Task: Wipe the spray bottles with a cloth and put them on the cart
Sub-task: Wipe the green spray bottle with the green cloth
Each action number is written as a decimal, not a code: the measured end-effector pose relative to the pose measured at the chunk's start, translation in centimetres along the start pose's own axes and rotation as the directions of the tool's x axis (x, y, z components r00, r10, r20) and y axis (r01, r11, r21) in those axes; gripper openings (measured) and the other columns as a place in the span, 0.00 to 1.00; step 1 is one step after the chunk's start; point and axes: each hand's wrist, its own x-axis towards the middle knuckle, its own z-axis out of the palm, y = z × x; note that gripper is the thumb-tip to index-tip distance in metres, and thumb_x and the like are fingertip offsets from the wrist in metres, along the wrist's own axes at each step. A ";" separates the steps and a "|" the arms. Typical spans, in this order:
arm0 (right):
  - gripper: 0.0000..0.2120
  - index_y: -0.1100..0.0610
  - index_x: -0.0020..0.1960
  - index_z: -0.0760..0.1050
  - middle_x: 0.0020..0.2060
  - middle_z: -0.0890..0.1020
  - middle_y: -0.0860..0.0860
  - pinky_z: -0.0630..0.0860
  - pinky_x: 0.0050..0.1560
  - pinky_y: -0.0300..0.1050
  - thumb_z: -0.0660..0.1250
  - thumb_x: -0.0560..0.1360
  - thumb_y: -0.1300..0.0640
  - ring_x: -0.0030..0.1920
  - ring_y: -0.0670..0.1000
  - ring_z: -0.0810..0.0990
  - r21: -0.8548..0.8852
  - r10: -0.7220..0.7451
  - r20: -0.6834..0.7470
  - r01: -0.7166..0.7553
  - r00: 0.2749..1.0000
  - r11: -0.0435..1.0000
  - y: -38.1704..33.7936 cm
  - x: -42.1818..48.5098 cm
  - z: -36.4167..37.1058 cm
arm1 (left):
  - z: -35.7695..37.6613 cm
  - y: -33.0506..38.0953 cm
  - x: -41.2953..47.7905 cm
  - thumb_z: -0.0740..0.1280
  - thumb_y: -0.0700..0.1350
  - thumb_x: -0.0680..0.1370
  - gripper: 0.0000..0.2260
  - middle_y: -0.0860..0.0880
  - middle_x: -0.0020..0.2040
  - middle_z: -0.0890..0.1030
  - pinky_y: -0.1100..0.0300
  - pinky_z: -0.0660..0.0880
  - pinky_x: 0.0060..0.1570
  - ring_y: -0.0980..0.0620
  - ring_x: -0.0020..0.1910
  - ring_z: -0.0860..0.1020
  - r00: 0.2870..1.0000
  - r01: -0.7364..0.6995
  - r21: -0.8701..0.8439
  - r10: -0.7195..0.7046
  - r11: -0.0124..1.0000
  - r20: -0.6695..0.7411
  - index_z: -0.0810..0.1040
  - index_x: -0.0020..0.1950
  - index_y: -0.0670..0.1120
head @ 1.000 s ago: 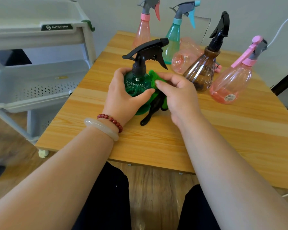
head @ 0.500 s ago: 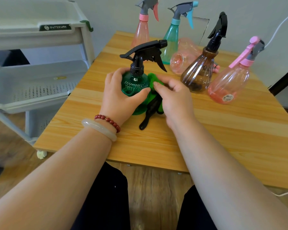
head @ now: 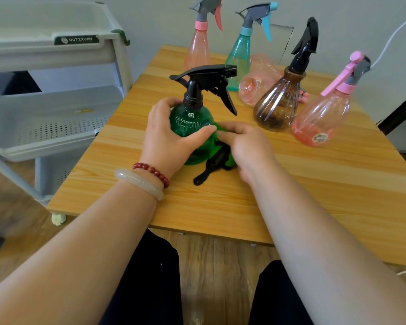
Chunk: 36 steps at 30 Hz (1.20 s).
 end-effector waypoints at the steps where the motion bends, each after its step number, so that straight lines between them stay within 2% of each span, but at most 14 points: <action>1: 0.08 0.48 0.48 0.82 0.46 0.86 0.48 0.81 0.54 0.48 0.69 0.77 0.61 0.49 0.50 0.84 0.015 -0.008 -0.014 0.008 1.000 1.000 -0.2 0.1 -0.1 | 0.0 0.0 0.0 0.78 0.54 0.70 0.30 0.53 0.61 0.70 0.76 0.67 0.56 0.58 0.59 0.71 1.000 0.000 0.012 0.000 1.000 -0.001 0.71 0.67 0.50; 4: 0.07 0.49 0.47 0.82 0.44 0.86 0.48 0.80 0.54 0.48 0.69 0.77 0.61 0.49 0.49 0.85 0.097 -0.140 -0.008 0.141 0.990 0.985 -0.9 0.0 -0.4 | 0.1 0.1 0.0 0.77 0.53 0.71 0.29 0.52 0.60 0.68 0.79 0.66 0.53 0.59 0.58 0.70 1.000 0.013 -0.002 -0.013 1.000 0.025 0.71 0.70 0.51; 6: 0.09 0.47 0.46 0.82 0.43 0.86 0.46 0.80 0.53 0.46 0.69 0.77 0.61 0.48 0.47 0.85 0.058 -0.197 0.025 0.195 0.980 0.979 -0.9 0.0 -0.6 | 0.0 0.1 0.1 0.76 0.52 0.72 0.28 0.53 0.60 0.69 0.78 0.66 0.53 0.61 0.56 0.71 1.000 0.004 0.000 -0.004 1.000 0.030 0.71 0.70 0.52; 8: 0.08 0.48 0.47 0.81 0.42 0.86 0.45 0.79 0.46 0.37 0.70 0.76 0.62 0.43 0.43 0.84 -0.029 -0.166 0.036 0.167 0.985 0.985 -0.5 0.2 -0.9 | -0.2 0.2 0.1 0.75 0.51 0.73 0.27 0.54 0.61 0.70 0.77 0.65 0.54 0.60 0.58 0.70 1.000 -0.001 -0.008 0.001 1.000 0.021 0.70 0.70 0.52; 11: 0.08 0.50 0.48 0.82 0.42 0.84 0.46 0.77 0.39 0.33 0.71 0.75 0.63 0.40 0.43 0.82 -0.148 -0.104 0.044 0.109 0.994 0.983 -0.1 0.2 -1.1 | -0.2 0.1 0.0 0.74 0.53 0.72 0.26 0.56 0.61 0.73 0.63 0.72 0.62 0.57 0.62 0.73 1.000 0.000 -0.054 0.001 0.999 0.015 0.69 0.67 0.56; 12: 0.08 0.50 0.47 0.81 0.42 0.84 0.45 0.77 0.39 0.33 0.71 0.75 0.63 0.40 0.43 0.82 -0.166 -0.101 0.048 0.107 0.994 0.980 -0.2 0.2 -1.2 | -0.1 0.1 0.0 0.73 0.54 0.71 0.25 0.56 0.61 0.75 0.57 0.75 0.62 0.56 0.62 0.75 1.000 0.006 -0.076 -0.004 0.997 0.014 0.68 0.65 0.57; 14: 0.09 0.49 0.45 0.80 0.40 0.83 0.45 0.76 0.35 0.29 0.71 0.75 0.63 0.37 0.40 0.82 -0.156 -0.123 0.048 0.129 0.991 0.979 -0.8 0.2 -1.2 | -0.1 0.2 -0.1 0.73 0.54 0.70 0.25 0.56 0.60 0.77 0.53 0.78 0.60 0.58 0.59 0.77 1.000 0.022 -0.109 -0.020 0.994 0.016 0.68 0.64 0.57; 17: 0.11 0.47 0.44 0.80 0.41 0.84 0.42 0.73 0.36 0.25 0.70 0.76 0.63 0.37 0.34 0.81 -0.027 -0.238 0.022 0.238 0.971 0.971 -1.9 0.3 -0.9 | -0.1 0.3 -0.2 0.74 0.49 0.73 0.24 0.59 0.57 0.78 0.57 0.78 0.58 0.63 0.55 0.79 0.999 0.018 -0.132 -0.013 0.991 0.037 0.68 0.66 0.54; 20: 0.12 0.45 0.44 0.80 0.43 0.83 0.39 0.71 0.38 0.23 0.70 0.77 0.62 0.40 0.31 0.79 -0.065 -0.320 0.034 0.322 0.947 0.945 -2.1 0.2 -0.3 | 0.0 0.3 -0.2 0.75 0.49 0.73 0.23 0.62 0.54 0.77 0.70 0.74 0.54 0.68 0.53 0.77 0.998 -0.024 -0.088 0.028 0.996 0.047 0.68 0.63 0.55; 22: 0.10 0.45 0.47 0.80 0.43 0.83 0.40 0.71 0.37 0.23 0.70 0.77 0.61 0.40 0.33 0.80 -0.093 -0.279 0.048 0.283 0.959 0.955 -1.7 0.2 -0.6 | 0.1 0.4 -0.3 0.76 0.51 0.72 0.24 0.62 0.54 0.76 0.73 0.72 0.53 0.68 0.54 0.76 0.998 -0.032 -0.073 0.036 0.997 0.042 0.67 0.62 0.57; 25: 0.07 0.47 0.47 0.79 0.44 0.83 0.44 0.72 0.31 0.26 0.71 0.76 0.59 0.40 0.41 0.80 -0.258 -0.149 0.091 0.168 0.985 0.952 -0.9 0.0 -1.2 | 0.1 0.2 -0.1 0.77 0.53 0.71 0.27 0.55 0.60 0.72 0.67 0.70 0.60 0.58 0.59 0.73 0.999 -0.024 -0.029 0.025 0.999 0.021 0.68 0.65 0.54; 29: 0.06 0.47 0.48 0.79 0.44 0.82 0.44 0.76 0.38 0.32 0.71 0.76 0.59 0.41 0.43 0.80 -0.386 -0.139 0.106 0.169 0.985 0.907 -1.5 0.0 -1.3 | 0.0 0.2 0.1 0.77 0.50 0.72 0.26 0.52 0.61 0.68 0.81 0.65 0.54 0.62 0.55 0.71 1.000 -0.005 -0.019 0.005 1.000 -0.002 0.71 0.66 0.51; 33: 0.11 0.47 0.45 0.80 0.41 0.83 0.42 0.75 0.41 0.29 0.70 0.76 0.64 0.40 0.37 0.82 -0.022 -0.265 0.058 0.266 0.963 0.964 -2.6 0.1 -0.8 | 0.0 0.3 0.0 0.77 0.51 0.72 0.27 0.55 0.59 0.72 0.79 0.67 0.55 0.65 0.54 0.72 0.999 -0.033 -0.025 0.033 0.999 0.009 0.71 0.67 0.51; 36: 0.12 0.44 0.47 0.80 0.44 0.83 0.40 0.76 0.47 0.31 0.70 0.77 0.62 0.46 0.37 0.81 -0.074 -0.363 0.076 0.368 0.929 0.927 -2.1 0.0 -0.5 | 0.0 0.4 -0.1 0.77 0.49 0.72 0.25 0.62 0.54 0.75 0.78 0.69 0.52 0.72 0.52 0.74 1.000 -0.022 -0.096 0.023 0.995 0.015 0.69 0.64 0.52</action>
